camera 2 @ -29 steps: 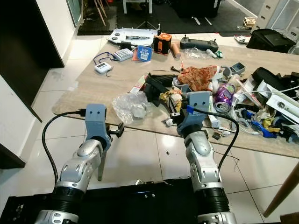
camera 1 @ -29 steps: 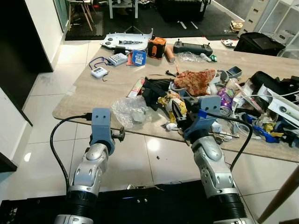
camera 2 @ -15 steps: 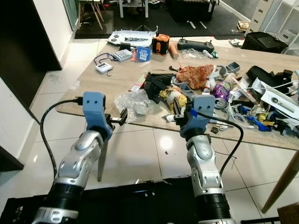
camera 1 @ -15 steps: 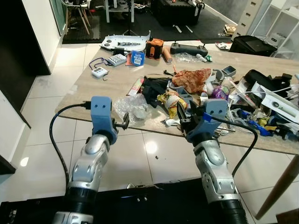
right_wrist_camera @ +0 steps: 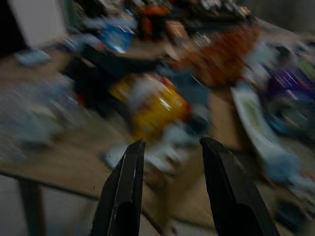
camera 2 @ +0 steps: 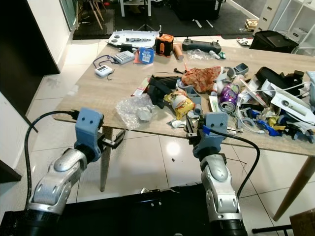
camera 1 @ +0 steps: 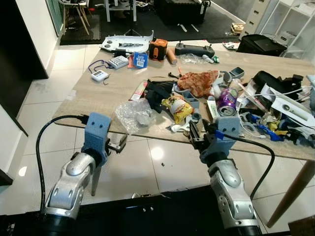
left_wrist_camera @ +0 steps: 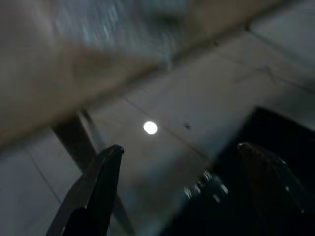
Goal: Picking trash to rubbish bin
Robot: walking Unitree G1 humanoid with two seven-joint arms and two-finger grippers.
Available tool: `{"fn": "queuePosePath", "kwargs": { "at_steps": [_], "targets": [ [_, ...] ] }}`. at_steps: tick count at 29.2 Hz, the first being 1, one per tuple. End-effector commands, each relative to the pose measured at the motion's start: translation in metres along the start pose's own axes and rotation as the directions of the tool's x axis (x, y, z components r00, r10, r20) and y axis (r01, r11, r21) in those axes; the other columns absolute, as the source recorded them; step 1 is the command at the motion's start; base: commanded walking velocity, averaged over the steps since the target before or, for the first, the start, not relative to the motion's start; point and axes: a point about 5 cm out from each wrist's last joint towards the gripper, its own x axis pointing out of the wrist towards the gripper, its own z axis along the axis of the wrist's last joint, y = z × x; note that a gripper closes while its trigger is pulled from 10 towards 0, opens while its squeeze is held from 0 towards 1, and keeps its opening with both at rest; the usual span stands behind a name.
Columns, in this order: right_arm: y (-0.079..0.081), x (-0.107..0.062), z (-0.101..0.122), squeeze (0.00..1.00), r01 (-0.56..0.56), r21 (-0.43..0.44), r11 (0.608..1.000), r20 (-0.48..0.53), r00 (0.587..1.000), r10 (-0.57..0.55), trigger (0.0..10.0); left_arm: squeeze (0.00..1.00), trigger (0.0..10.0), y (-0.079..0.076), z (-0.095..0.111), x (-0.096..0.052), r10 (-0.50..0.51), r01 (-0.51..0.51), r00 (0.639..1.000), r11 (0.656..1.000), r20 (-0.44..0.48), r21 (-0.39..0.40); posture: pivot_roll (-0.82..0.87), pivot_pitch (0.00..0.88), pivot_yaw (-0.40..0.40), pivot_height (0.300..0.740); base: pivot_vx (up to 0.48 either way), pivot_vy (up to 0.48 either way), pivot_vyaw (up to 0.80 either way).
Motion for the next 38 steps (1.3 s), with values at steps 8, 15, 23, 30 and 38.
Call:
{"fn": "queuePosePath", "kwargs": {
  "at_steps": [8, 15, 23, 30, 38],
  "targets": [
    [-0.003, -0.001, 0.019, 0.0, -0.003, 0.062, 0.998, 0.092, 0.996, -0.003, 10.0, 0.0, 10.0, 0.004, 0.061, -0.026, -0.047, 0.165, 0.923, 0.945, 0.382, -0.282, 0.03, 0.13, -0.027, 0.74, 0.0, 0.0, 0.0],
    [-0.003, 0.003, 0.026, 0.0, -0.012, 0.068, 0.998, 0.117, 0.993, 0.004, 10.0, 0.0, 10.0, 0.016, 0.083, -0.028, 0.039, 0.173, 0.858, 0.917, 0.511, -0.36, 0.03, 0.133, -0.029, 0.74, 0.0, 0.0, 0.0],
    [-0.001, 0.017, 0.045, 0.0, -0.012, 0.035, 0.999, 0.183, 0.983, 0.006, 10.0, 0.0, 10.0, 0.027, 0.095, 0.008, 0.324, -0.131, 0.83, 0.904, 0.454, -0.407, 0.02, 0.138, -0.017, 0.74, 0.0, 0.0, 0.0],
    [0.003, 0.029, 0.057, 0.0, -0.007, -0.047, 0.999, 0.202, 0.979, 0.017, 10.0, 0.0, 10.0, 0.009, 0.095, 0.039, 0.346, -0.233, 0.87, 0.916, 0.351, -0.326, 0.01, 0.141, -0.002, 0.74, 0.0, 0.0, 0.0],
    [0.004, 0.029, 0.043, 0.0, 0.004, -0.075, 0.997, 0.126, 0.992, 0.006, 10.0, 0.0, 10.0, 0.008, 0.095, 0.056, 0.436, -0.32, 0.849, 0.874, 0.299, -0.367, 0.01, 0.145, -0.007, 0.74, 0.0, 0.0, 0.0]
  ]
}}
